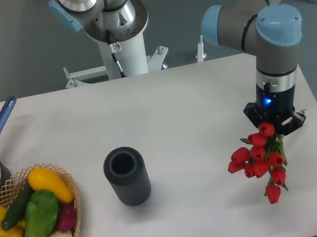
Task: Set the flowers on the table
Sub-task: 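Lower the held red tulips toward the table beside the black vase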
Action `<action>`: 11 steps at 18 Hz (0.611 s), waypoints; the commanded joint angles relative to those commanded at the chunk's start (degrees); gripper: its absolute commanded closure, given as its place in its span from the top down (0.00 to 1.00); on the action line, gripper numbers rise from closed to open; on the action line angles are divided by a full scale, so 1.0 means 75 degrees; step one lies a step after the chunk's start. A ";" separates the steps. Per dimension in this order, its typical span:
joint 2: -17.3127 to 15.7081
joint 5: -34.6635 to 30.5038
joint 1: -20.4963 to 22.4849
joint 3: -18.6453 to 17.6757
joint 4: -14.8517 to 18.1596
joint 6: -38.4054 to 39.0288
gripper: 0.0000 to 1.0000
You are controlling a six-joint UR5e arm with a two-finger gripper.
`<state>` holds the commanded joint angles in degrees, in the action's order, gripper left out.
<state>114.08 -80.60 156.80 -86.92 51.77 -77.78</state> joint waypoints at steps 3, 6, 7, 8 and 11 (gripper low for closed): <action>-0.0035 0.0000 0.0000 -0.0023 -0.0012 0.0000 0.03; -0.0035 -0.0012 -0.0093 -0.0105 -0.0012 0.0023 0.03; -0.0035 -0.0023 -0.0140 -0.0117 0.0000 0.0035 0.03; -0.0012 -0.0070 -0.0210 -0.0129 0.0012 0.0035 0.03; -0.0047 -0.0164 -0.0316 -0.0327 0.0105 0.0023 0.12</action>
<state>113.73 -81.83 154.42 -89.38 52.56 -77.61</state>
